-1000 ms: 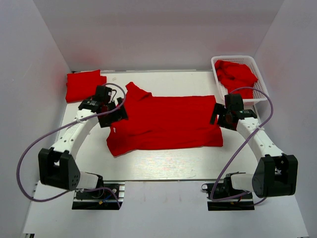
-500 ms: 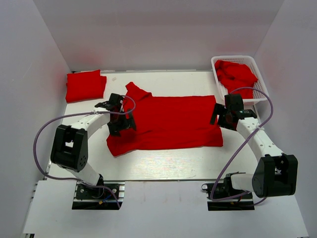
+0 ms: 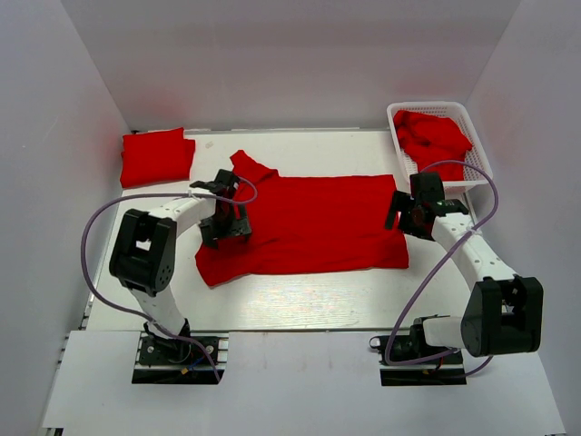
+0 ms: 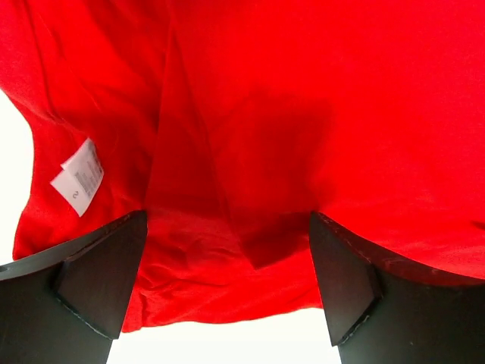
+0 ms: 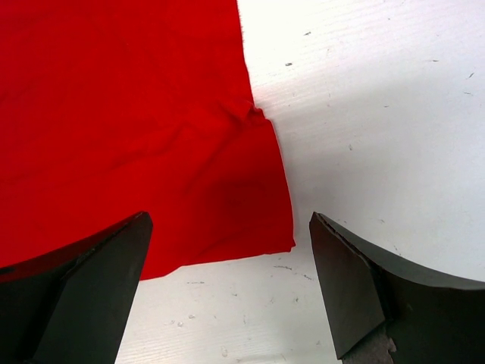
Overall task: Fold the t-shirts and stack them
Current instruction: Fold the flattened tshirt in 1/3 of the way, then grap the side of the flattened tshirt furthest away from the robot with both arms
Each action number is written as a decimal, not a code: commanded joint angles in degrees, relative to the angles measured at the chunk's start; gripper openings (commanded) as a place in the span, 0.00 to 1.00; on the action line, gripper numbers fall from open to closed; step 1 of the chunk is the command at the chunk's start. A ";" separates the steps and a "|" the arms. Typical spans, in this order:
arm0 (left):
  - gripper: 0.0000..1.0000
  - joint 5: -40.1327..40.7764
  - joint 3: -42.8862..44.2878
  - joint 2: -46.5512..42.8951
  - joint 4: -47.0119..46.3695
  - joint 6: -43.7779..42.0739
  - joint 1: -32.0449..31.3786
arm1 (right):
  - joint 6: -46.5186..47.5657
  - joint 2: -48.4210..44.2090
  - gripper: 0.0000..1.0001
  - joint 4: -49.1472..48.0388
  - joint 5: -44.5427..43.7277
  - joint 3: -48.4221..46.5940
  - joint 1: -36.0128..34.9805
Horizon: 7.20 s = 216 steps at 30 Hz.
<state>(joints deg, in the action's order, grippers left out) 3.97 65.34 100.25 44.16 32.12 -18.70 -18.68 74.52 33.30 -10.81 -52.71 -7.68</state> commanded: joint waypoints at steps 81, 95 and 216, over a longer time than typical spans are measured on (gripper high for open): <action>0.00 5.25 22.62 7.41 8.75 -3.11 -7.84 | 0.83 2.03 0.90 -0.16 -0.27 1.73 -0.05; 0.00 7.54 42.04 24.20 10.42 -5.05 -6.70 | 2.85 -0.87 0.90 -2.27 0.00 0.85 -0.05; 0.54 -1.94 56.30 45.03 -11.81 -19.90 8.77 | -0.39 28.93 0.90 -2.10 -2.46 -30.17 -6.03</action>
<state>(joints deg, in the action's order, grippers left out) 5.96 122.72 143.20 32.45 11.49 -10.07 -19.00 102.65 30.35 -12.91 -80.95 -13.58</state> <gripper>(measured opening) 0.579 0.904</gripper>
